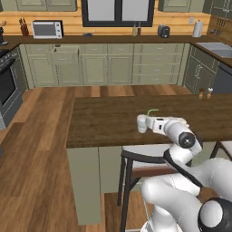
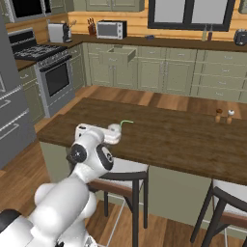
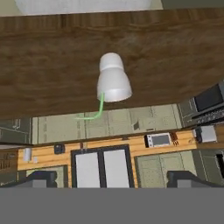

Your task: Take a straw from the drawer in front and place it inside the glass cup on the dining counter.

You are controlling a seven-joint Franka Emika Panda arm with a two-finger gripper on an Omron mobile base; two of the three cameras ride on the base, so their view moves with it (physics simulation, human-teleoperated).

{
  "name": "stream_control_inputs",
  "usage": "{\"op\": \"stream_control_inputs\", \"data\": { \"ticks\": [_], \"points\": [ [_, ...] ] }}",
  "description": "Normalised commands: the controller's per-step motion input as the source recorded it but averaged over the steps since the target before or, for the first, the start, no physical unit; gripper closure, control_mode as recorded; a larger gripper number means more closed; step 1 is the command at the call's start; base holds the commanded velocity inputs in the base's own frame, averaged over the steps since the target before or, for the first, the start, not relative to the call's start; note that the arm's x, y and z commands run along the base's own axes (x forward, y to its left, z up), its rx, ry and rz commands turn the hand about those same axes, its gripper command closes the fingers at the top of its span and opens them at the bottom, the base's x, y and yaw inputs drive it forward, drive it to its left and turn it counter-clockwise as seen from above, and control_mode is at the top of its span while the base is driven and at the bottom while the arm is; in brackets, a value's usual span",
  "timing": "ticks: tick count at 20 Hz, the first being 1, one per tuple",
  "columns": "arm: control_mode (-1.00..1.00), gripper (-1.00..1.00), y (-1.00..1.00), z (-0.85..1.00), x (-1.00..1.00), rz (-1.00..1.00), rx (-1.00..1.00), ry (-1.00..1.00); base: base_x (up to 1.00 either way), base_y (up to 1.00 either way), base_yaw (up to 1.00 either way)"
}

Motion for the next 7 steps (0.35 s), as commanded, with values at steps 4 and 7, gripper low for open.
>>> {"op": "stream_control_inputs", "data": {
  "ticks": [4,7],
  "points": [
    [-1.00,-1.00,0.14,1.00,-0.80,0.00,0.00,0.09,0.00,0.00,0.00],
    [-1.00,-1.00,0.07,1.00,-0.97,0.00,0.00,0.06,0.00,0.00,0.00]
  ]
}}
